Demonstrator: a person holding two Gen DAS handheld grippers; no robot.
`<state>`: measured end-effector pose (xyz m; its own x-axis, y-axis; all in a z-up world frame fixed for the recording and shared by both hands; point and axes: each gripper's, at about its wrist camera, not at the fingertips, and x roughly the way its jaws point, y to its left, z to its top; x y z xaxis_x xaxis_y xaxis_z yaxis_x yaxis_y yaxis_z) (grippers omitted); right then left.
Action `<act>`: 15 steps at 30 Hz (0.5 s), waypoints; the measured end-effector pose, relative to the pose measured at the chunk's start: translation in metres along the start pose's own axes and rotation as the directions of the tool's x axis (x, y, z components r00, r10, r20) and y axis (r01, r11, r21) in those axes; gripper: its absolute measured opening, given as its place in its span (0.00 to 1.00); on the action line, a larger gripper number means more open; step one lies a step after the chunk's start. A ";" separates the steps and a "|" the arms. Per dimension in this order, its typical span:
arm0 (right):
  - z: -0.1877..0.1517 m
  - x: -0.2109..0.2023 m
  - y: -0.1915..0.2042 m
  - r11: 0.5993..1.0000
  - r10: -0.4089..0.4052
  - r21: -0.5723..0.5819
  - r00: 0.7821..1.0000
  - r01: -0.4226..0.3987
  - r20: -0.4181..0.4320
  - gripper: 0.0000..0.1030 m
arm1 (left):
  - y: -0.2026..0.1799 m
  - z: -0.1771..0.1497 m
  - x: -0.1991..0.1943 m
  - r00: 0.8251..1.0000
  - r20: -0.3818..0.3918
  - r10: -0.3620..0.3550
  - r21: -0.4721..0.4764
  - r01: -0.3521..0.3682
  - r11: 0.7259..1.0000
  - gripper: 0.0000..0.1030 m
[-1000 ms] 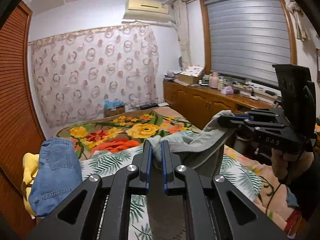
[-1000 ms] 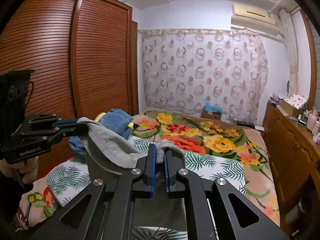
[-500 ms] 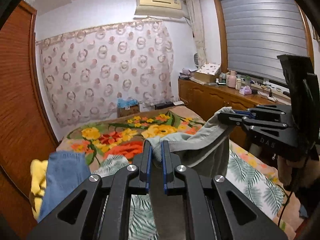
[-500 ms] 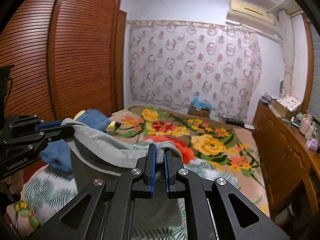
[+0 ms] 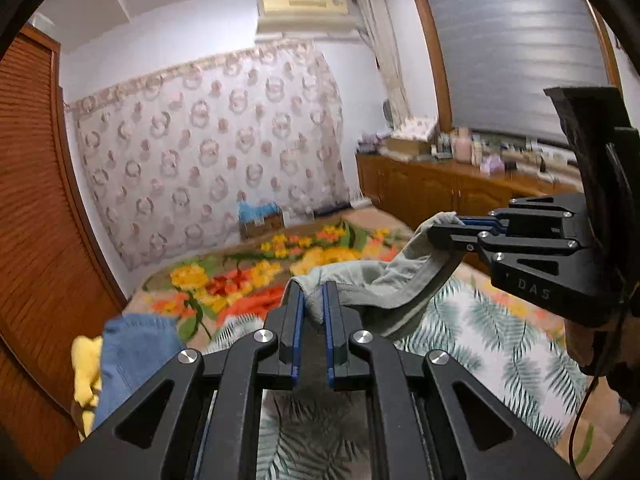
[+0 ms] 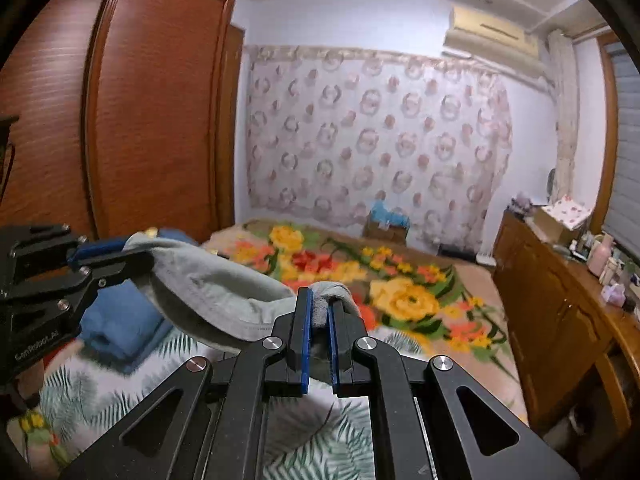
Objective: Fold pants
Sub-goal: 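Raise the grey pants end with both grippers and carry it over the pants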
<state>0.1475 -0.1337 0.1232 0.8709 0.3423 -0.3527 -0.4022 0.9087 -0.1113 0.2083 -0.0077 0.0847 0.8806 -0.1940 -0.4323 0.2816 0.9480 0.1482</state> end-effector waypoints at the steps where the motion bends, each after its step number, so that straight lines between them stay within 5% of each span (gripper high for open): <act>1: -0.003 0.003 -0.002 1.000 0.011 0.002 1.000 -0.011 -0.017 0.07 | 0.000 -0.002 0.003 1.000 -0.015 -0.002 -0.002 0.002 1.000 0.09; 15: -0.013 -0.003 -0.023 0.995 0.099 0.016 0.991 -0.098 -0.091 0.07 | -0.009 -0.048 -0.016 0.994 -0.097 -0.057 -0.021 0.055 0.998 0.09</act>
<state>0.1508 -0.1587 0.1151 0.7973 0.4074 -0.4454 -0.4810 0.8746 -0.0610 0.1733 -0.0009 0.0472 0.8223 -0.2220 -0.5239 0.3214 0.9410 0.1057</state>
